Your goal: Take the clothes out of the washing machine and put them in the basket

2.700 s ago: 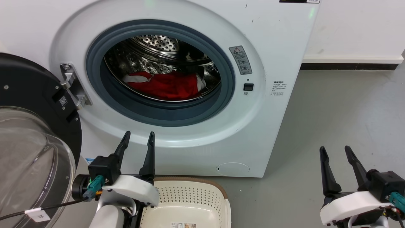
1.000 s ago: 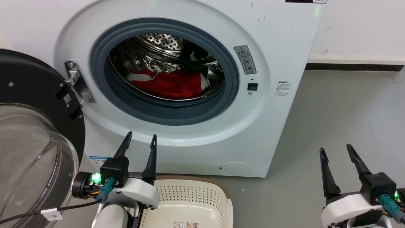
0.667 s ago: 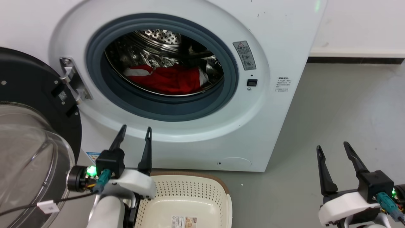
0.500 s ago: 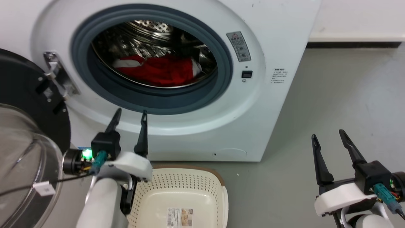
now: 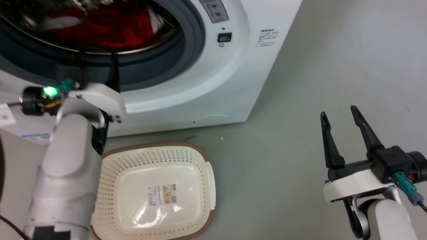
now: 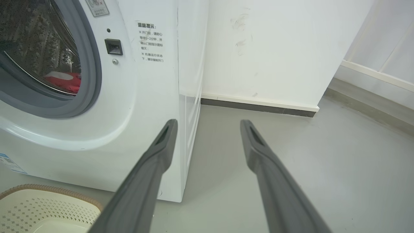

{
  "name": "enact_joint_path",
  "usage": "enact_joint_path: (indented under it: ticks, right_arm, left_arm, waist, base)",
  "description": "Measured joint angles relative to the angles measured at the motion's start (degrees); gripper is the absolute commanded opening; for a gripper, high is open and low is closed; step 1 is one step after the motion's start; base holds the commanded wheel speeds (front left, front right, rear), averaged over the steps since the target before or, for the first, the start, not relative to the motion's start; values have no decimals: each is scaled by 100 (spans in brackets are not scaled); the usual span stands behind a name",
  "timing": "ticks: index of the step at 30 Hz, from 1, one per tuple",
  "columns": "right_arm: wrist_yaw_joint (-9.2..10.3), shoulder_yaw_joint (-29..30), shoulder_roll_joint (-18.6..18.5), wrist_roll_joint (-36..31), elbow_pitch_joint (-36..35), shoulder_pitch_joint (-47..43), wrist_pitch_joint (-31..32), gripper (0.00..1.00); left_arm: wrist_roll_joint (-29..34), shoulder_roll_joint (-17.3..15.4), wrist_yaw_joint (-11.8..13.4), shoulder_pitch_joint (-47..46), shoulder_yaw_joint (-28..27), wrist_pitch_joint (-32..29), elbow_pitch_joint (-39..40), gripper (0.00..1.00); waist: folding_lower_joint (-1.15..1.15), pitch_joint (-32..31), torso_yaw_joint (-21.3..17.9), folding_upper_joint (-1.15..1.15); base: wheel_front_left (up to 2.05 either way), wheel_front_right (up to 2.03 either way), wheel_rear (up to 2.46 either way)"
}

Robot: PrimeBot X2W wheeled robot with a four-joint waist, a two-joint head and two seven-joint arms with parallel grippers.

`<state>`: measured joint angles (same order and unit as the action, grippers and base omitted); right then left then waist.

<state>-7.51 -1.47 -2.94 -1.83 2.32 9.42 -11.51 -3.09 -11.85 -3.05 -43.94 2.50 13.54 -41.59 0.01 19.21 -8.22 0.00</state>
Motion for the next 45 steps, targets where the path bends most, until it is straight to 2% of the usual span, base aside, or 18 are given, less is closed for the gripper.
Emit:
enact_joint_path:
  ticks: [11,19,29,38,39,40,41,45]
  right_arm:
    - [-1,-370,-1,385,432,544,-294,100]
    - [-1,-677,-1,686,533,797,-343,100]
    - [0,-904,-2,960,396,950,-356,100]
    - [-1,-1092,0,1087,337,1029,-357,100]
    - [0,-1099,0,1088,336,1029,-357,100]
    - [0,-1110,-1,1089,336,1029,-357,100]
    - [-1,-1123,0,1095,336,1029,-357,100]
    - [0,-1156,0,1118,337,1043,-357,100]
  left_arm:
    - [129,-721,-7,-1394,11,-495,-924,100]
    - [270,-1303,-101,-2379,123,-1109,-1425,100]
    - [586,-1864,-300,-3427,535,-2327,-1778,100]
    - [626,-2113,-414,-4009,867,-3743,-2061,100]
    - [584,-2114,-420,-4045,877,-3914,-2096,86]
    - [545,-2114,-427,-4088,880,-4081,-2119,42]
    - [533,-2118,-427,-4114,898,-4183,-2108,1]
    - [452,-2146,-433,-4157,926,-4481,-2015,0]
  waist:
    - [0,1011,-707,0]
    - [0,1504,-1150,0]
    - [0,2027,-1519,0]
    - [0,2335,-1704,0]
    - [0,2351,-1712,0]
    - [0,2363,-1717,0]
    - [0,2372,-1720,0]
    - [0,2380,-1722,0]
  base:
    - [0,0,0]
    - [0,0,0]
    - [0,0,0]
    - [0,0,0]
    - [0,0,0]
    - [0,0,0]
    - [0,0,0]
    - [0,0,0]
